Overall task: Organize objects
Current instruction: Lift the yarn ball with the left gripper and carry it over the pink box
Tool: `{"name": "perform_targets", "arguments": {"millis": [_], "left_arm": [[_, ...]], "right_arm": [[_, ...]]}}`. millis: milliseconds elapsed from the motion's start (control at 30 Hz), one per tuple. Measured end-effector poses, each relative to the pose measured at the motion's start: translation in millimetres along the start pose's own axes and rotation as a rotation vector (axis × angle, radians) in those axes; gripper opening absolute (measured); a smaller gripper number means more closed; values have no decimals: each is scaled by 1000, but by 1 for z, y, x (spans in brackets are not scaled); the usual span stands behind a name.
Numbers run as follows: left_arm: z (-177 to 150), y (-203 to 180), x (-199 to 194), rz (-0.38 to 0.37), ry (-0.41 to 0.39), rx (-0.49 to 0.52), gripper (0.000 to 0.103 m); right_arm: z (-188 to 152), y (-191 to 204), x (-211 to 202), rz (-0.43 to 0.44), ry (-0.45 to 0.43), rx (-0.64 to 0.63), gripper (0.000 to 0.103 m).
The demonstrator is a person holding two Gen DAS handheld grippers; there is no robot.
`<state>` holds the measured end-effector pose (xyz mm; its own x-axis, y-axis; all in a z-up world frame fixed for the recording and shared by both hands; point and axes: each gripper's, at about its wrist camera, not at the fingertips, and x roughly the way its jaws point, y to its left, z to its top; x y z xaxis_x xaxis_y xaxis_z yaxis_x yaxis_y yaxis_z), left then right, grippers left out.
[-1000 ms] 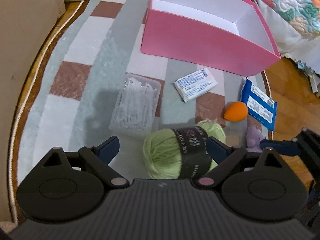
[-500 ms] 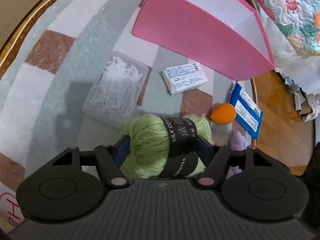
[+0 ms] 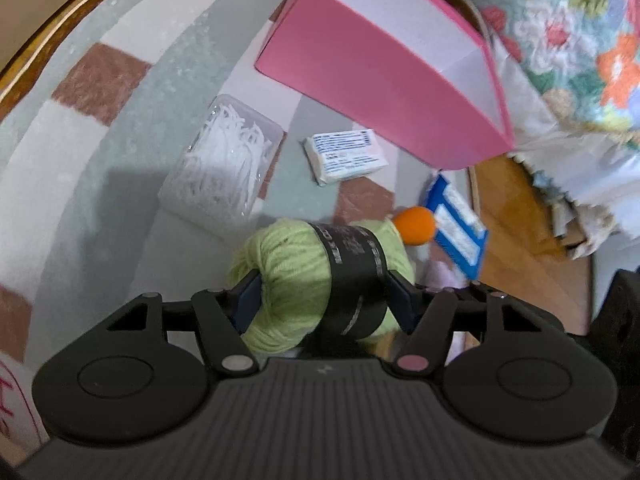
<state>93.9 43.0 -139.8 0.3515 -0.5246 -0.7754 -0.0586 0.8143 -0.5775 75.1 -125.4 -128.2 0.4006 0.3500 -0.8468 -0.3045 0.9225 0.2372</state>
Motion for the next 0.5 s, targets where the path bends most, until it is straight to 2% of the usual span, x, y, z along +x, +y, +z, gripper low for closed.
{"name": "perform_targets", "arguments": {"millis": [100,267,500], "left_arm": [[-6,1,-10,-52,-1,-13,63],[-7,-23,-27,-63,-56,80,63],[8,-79,-54,-61,-116,248,63]], "right_arm": [[2,2,-16,34,-25,-21,82],[3,6,-38,39,-69,-71,82],[14,5,-78,-19,-160,-110,82]]}}
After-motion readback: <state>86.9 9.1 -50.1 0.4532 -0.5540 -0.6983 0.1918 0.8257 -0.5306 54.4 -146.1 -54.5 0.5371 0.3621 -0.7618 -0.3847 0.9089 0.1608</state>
